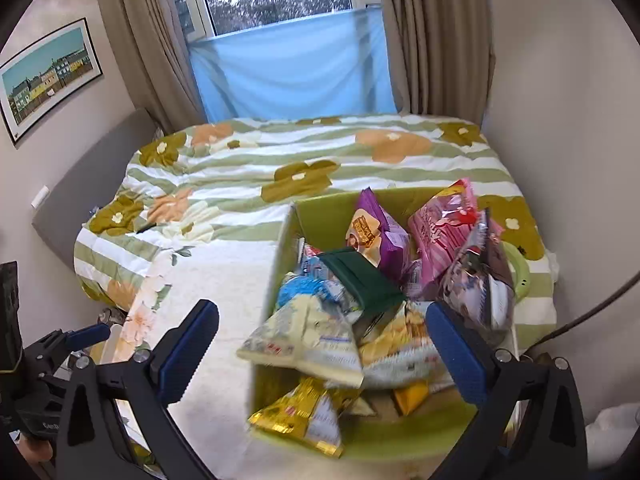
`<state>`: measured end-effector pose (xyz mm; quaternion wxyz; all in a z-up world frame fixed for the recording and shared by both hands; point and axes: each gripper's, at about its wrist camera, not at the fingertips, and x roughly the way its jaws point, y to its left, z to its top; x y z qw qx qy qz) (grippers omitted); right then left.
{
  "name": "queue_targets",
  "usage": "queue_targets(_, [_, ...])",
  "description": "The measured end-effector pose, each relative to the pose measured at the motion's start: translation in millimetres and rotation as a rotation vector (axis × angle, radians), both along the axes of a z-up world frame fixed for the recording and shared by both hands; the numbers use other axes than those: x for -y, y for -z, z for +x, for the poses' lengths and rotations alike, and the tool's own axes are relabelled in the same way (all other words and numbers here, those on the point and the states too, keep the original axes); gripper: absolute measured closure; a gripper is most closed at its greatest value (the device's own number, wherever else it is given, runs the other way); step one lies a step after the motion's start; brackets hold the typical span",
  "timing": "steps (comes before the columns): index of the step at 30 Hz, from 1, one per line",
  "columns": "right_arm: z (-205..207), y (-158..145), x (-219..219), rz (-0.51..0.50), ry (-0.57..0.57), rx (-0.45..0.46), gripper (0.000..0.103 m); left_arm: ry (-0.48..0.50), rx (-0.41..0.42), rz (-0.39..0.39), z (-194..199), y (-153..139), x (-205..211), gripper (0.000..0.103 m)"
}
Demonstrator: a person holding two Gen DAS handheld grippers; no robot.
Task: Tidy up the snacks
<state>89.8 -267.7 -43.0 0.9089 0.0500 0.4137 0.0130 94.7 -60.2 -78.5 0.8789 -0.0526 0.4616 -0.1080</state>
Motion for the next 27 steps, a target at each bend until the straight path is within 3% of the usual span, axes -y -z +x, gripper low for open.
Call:
queue_targets(12, [-114, -53, -50, -0.092, 0.046, 0.149, 0.0, -0.099, 0.294, 0.13, -112, -86, -39, 0.001])
queue_targets(21, [-163, -55, -72, -0.125, 0.079, 0.185, 0.0, -0.094, 0.337, 0.157, -162, -95, -50, 0.0])
queue_targets(27, [-172, -54, -77, -0.136, 0.088, 0.195, 0.0, -0.09, 0.341, 0.147, -171, -96, -51, 0.001])
